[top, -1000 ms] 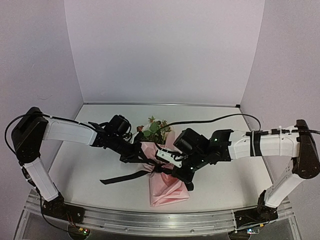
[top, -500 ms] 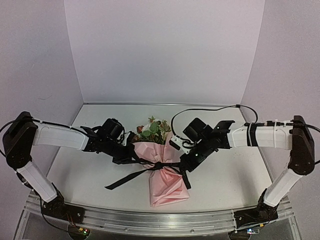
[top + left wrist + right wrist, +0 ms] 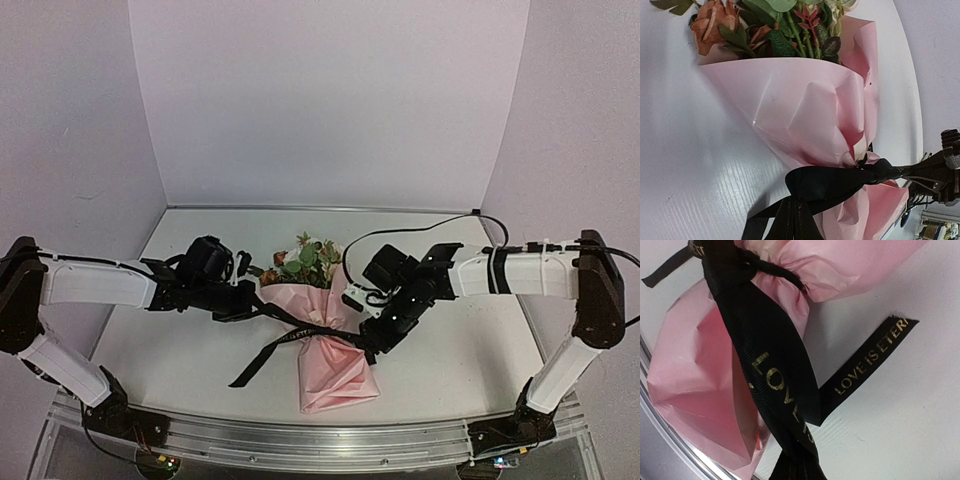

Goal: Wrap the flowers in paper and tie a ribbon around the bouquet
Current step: Tie the half-tied ribbon around the folded bouquet.

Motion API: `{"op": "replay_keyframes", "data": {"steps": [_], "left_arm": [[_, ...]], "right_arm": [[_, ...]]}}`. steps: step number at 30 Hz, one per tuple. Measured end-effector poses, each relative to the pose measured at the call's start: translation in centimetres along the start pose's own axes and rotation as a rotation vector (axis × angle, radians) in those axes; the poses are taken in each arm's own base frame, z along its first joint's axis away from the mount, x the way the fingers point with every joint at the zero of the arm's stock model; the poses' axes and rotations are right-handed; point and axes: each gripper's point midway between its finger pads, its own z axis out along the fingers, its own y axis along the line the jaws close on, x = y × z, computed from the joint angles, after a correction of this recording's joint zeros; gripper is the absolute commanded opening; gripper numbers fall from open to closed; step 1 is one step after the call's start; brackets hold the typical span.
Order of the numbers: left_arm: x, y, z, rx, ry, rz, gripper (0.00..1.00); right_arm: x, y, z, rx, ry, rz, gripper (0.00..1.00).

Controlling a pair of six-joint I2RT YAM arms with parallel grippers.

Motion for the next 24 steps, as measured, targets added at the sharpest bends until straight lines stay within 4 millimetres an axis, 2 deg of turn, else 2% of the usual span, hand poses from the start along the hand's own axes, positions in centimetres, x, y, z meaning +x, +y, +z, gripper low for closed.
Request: {"op": "replay_keyframes", "data": {"steps": [9,15,20,24], "left_arm": [[1.6,3.0,0.4,-0.074,0.020,-0.083,0.00],[2.6,5.7,0.1,-0.121,0.022,-0.170,0.00],[2.6,7.8,-0.3,-0.093,0.013,-0.285,0.00],[1.7,9.2,-0.9,-0.072,0.001,-0.355,0.00]], "right_arm": [[-0.2,-3.8,0.6,0.210,0.094,0.071,0.00],[0.6,-5.2,0.6,0.290,0.109,0.120,0.00],[1.4,-4.3,1.1,0.302,0.099,0.117,0.00],[1.6,-1.7,1.0,0.291,0.071,0.075,0.00]]}}
